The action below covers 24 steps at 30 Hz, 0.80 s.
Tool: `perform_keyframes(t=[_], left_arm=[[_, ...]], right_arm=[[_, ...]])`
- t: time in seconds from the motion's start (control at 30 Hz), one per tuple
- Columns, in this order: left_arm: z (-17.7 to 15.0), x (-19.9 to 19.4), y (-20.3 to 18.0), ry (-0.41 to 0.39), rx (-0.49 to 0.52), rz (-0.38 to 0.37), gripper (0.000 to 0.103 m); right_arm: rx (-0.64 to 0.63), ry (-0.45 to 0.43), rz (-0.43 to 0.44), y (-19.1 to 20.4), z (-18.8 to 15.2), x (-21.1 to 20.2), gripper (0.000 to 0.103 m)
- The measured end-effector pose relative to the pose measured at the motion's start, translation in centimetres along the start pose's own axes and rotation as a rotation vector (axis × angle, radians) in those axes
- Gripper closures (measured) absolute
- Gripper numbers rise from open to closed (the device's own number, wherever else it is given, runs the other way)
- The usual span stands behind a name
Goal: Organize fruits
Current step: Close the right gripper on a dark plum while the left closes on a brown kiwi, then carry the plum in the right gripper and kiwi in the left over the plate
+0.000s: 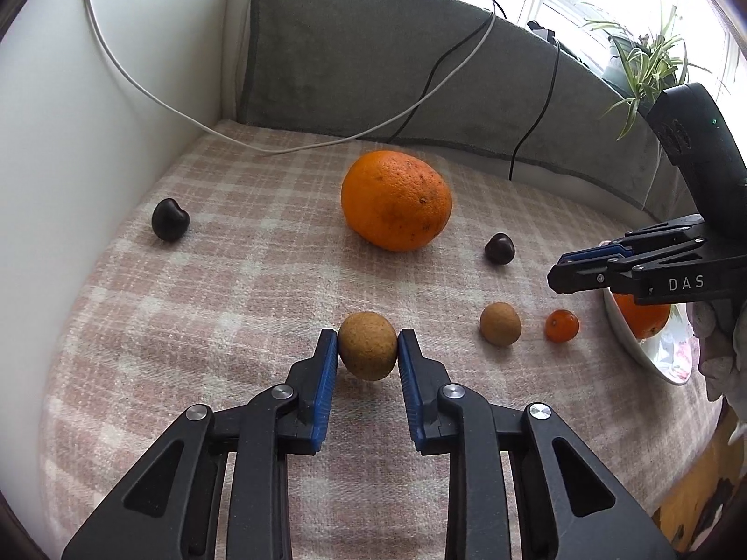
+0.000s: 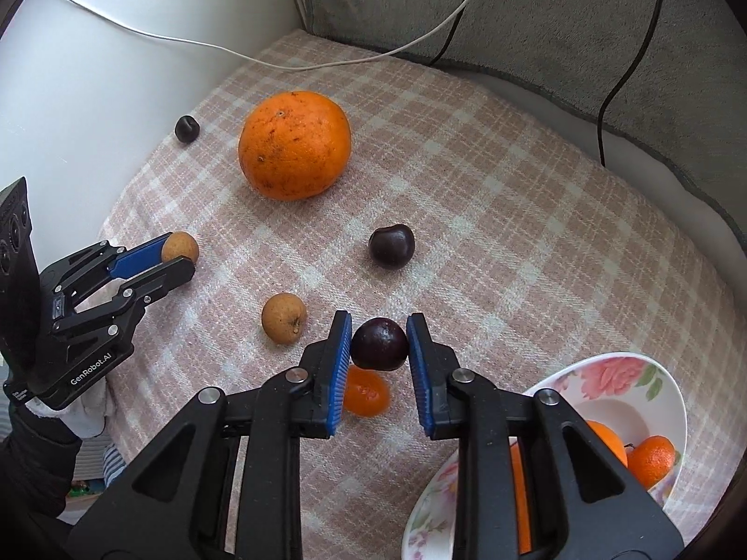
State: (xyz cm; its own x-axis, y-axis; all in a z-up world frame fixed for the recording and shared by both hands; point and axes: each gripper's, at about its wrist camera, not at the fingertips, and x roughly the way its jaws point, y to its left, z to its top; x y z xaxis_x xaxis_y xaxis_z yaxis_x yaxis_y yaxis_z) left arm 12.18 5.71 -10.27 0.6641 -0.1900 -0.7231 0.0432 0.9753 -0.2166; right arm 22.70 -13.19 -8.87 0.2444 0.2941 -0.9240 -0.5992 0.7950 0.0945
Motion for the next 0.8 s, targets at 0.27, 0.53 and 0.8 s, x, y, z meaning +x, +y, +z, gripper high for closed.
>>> perform_keyframes(t=[0.27,0.53,0.8], left_arm=[[0.1,-1.8,-2.2,-0.032,0.015,-0.043,0.079],[-0.1,-3.1,-5.2,-0.052,0.019,-0.113,0.079],[-0.5,-4.2,-8.9,-0.065,0.049,-0.179,0.079]], right_arm=[[0.049,-0.091,0.019,-1.6,-1.6,-3.9,0.078],[0.101,-0.176,0.019,-3.6,-3.5,-7.3,0.078],[0.156,-0.243,0.009,-6.2,-6.5,-10.4,0.078]])
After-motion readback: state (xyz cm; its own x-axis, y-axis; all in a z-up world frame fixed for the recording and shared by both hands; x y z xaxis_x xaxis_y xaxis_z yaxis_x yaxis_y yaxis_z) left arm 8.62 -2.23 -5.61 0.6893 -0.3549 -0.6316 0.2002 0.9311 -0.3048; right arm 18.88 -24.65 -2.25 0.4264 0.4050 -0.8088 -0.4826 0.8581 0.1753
